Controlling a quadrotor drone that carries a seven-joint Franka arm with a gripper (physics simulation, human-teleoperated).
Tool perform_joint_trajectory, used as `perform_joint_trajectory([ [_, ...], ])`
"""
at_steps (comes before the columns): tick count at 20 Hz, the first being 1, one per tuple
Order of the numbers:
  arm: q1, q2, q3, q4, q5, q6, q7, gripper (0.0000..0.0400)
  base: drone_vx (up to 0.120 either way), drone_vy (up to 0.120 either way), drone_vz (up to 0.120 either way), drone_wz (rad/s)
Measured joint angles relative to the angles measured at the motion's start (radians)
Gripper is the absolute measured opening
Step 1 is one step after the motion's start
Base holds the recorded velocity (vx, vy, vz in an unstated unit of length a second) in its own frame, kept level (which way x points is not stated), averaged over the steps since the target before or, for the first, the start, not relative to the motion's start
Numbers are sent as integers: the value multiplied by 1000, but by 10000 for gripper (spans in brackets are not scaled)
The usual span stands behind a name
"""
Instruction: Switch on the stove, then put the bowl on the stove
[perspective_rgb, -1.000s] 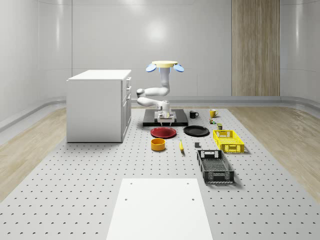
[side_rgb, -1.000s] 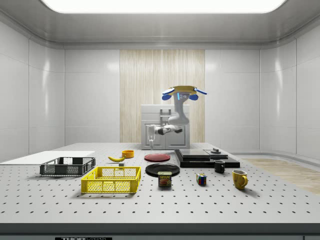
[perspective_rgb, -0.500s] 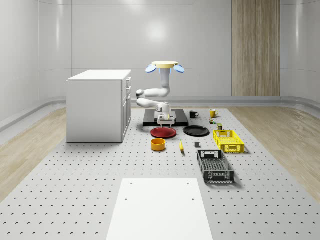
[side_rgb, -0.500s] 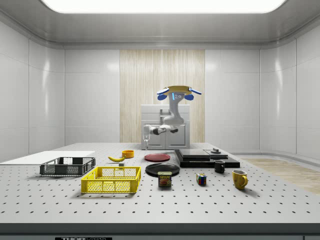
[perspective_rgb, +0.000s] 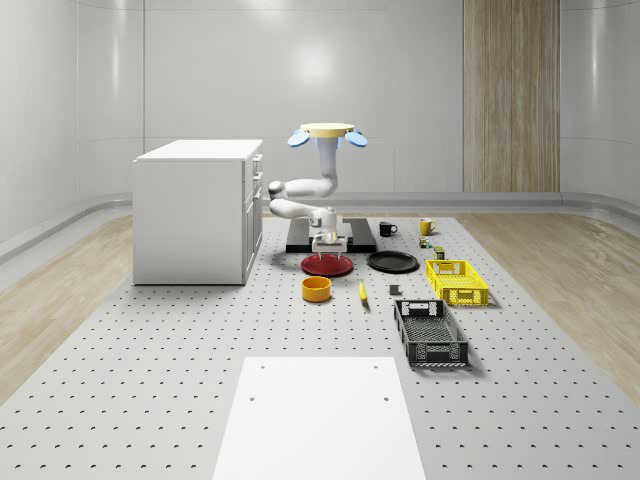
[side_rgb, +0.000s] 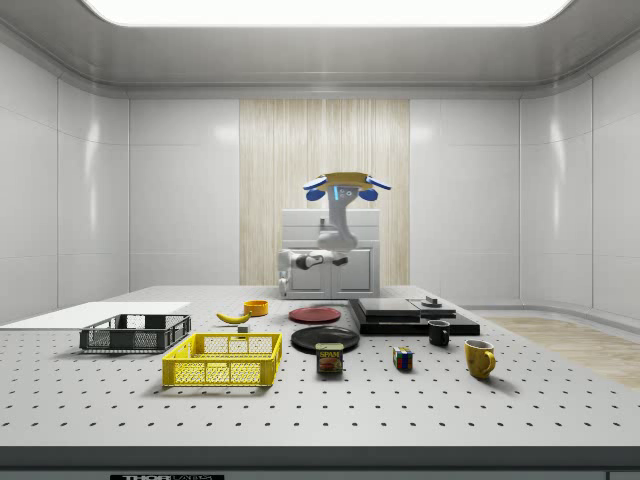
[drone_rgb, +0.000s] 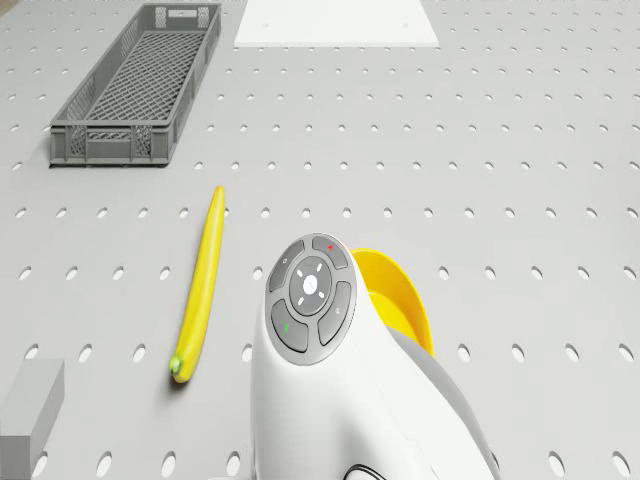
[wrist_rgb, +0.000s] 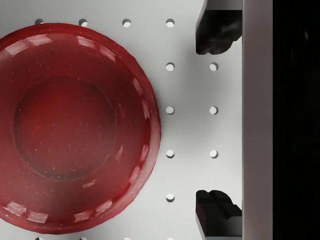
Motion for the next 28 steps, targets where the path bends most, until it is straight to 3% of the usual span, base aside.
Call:
perform_joint_trajectory([
  [26,-2,-5,1,0,2,4,2,400,120,11,0,0],
  [28,-3,-5,-4,3,-2,7,2,400,0,0,0,0],
])
